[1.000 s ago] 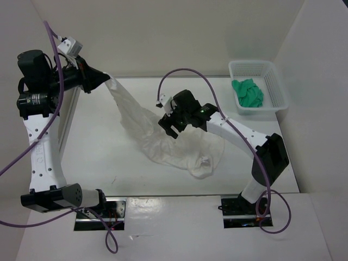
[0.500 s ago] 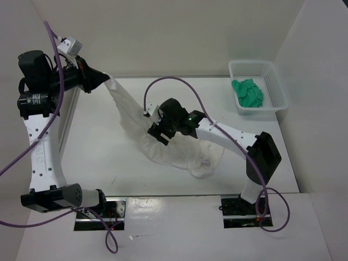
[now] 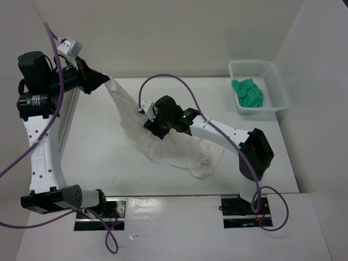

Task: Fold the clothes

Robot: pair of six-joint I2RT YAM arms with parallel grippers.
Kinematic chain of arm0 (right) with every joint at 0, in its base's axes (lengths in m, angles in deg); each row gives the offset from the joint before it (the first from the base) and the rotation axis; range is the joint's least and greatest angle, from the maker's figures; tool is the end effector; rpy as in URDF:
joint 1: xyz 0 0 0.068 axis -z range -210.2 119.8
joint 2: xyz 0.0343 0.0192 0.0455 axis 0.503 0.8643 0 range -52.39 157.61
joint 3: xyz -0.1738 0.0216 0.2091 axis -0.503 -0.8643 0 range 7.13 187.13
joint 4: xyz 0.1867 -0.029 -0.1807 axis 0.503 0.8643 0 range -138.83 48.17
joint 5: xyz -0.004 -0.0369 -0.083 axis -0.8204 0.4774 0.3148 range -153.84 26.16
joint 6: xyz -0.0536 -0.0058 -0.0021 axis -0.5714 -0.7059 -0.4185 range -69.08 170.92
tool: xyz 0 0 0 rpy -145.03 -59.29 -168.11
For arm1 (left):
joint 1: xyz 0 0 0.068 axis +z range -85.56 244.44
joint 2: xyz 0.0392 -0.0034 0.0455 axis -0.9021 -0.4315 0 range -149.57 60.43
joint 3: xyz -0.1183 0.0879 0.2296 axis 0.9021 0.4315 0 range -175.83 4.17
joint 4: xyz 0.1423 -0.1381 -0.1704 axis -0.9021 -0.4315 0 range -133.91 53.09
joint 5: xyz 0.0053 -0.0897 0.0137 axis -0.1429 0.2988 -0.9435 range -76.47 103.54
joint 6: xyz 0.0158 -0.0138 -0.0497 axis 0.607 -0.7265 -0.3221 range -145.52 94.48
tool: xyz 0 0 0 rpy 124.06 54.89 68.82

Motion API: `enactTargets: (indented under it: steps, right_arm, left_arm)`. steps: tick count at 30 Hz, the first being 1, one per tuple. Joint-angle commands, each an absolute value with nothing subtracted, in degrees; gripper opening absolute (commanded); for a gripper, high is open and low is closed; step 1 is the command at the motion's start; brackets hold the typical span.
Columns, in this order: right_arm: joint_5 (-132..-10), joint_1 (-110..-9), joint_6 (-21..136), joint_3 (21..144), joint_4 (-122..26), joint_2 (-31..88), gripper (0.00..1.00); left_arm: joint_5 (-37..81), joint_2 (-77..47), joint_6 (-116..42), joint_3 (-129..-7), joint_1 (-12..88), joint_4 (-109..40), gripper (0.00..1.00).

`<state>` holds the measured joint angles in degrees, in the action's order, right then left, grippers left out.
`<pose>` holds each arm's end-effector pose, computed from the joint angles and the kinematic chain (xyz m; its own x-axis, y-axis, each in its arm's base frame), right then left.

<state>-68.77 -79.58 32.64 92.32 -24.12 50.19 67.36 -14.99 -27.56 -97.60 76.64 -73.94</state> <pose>0.2648 0.3135 0.2817 -0.1641 -0.6715 -0.7226 -0.8944 0.4103 -0.1781 0.2404 0.0225 0.5139 -0.2041 -0.0655 -0.9767 0.6437 0.7427 -0.1844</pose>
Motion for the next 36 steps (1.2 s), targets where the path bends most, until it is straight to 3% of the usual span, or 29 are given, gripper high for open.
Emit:
enactTargets:
  steps: [1, 5, 8, 11, 14, 18, 27, 36]
  right_arm:
    - [-69.0, -80.3, 33.3, 95.4, -27.4, 50.8, 0.65]
    - [-69.0, -80.3, 33.3, 95.4, -27.4, 50.8, 0.47]
    - [-69.0, -80.3, 33.3, 95.4, -27.4, 50.8, 0.38]
    - [-69.0, -80.3, 33.3, 95.4, -27.4, 50.8, 0.13]
    - [-66.5, -80.3, 32.6, 95.4, -27.4, 50.0, 0.00]
    - [-62.3, -78.3, 30.1, 99.8, -26.0, 49.4, 0.00]
    - [-58.5, -70.7, 26.7, 122.4, -21.1, 49.4, 0.00]
    - [-53.9, -70.2, 25.5, 133.6, -18.8, 49.4, 0.00]
  left_arm:
    - [68.4, -13.3, -29.2, -97.7, 77.0, -72.2, 0.00]
    - [68.4, -12.8, -29.2, -97.7, 77.0, -72.2, 0.00]
    - [68.4, -12.8, -29.2, -97.7, 77.0, -72.2, 0.00]
    - [68.4, -12.8, -29.2, -97.7, 77.0, -72.7, 0.00]
    - [67.2, -12.8, -28.1, -97.7, 77.0, -73.2, 0.00]
    - [66.6, -12.3, -27.0, -97.7, 77.5, -73.7, 0.00]
    - [65.5, -8.7, -25.4, -95.5, 79.6, -73.7, 0.00]
    - [60.9, -5.2, -27.0, -98.0, 81.2, -71.4, 0.00]
